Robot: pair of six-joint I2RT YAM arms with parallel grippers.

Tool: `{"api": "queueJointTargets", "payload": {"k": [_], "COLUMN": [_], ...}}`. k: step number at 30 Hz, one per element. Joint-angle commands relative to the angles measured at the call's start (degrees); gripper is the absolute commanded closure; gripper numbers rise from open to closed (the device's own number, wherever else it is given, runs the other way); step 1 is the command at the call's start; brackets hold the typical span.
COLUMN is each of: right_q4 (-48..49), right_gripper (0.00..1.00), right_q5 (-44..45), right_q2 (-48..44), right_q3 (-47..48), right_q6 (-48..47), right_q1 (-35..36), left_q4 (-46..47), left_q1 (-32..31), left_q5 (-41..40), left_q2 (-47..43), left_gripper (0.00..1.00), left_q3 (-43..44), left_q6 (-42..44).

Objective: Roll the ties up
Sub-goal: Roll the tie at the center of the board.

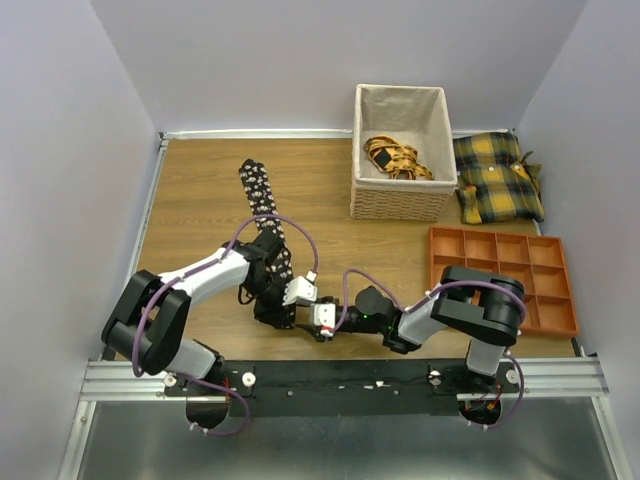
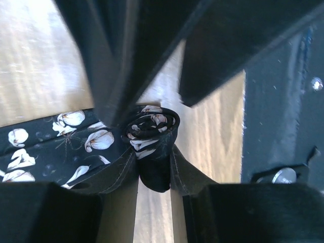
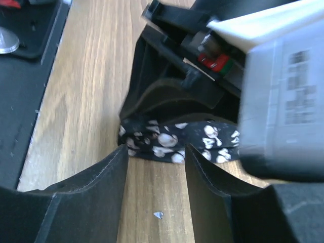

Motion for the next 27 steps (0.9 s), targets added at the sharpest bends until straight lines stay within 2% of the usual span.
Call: {"api": "queueJointTargets", "payload": {"k": [1,4,7,9,15,21,27], "right_q4": [-4.1,-4.6,-9.3,-9.9,-8.5,-7.9,-10.8], "right_gripper": [0.44,0.44,0.44,0.44,0.44,0.44,0.44], "right_q5": [1.2,1.1,-0.9,1.8,10.7,15.6,16.6], "right_q2": [2.6,4.3,5.7,6.7,6.9,7.0,4.9], "right_q3": [2.4,3.6,6.6,7.3,6.9,6.9,8.0], "right_q6": [-9.5,-12.2,-15.9,-17.3,-12.1,-12.0,-9.2], "right_q1": [3.8,3.9,4.6,5.9,6.2,6.4,6.6], "left_q4": [-1.3,-0.9,0.3,0.6,0.5,0.9,0.5], "left_q1": [-0.3,-0.3,-0.3,-0.3,-0.3,-0.3,-0.3], "left_q5": [6.1,6.2,5.9,5.9,5.8,6.2,6.1], "left_q2": [1.8,2.0,1.9,1.8,0.9,0.4,0.3], "left_gripper": [0.66,0.66,0.66,0.66,0.66,0.66,0.66], "left_q3": [2.5,2.1,1.7,1.5,0.6,0.0,0.2], "left_q6": [1.4,1.6,1.2,1.2,2.0,1.4,1.4]}}
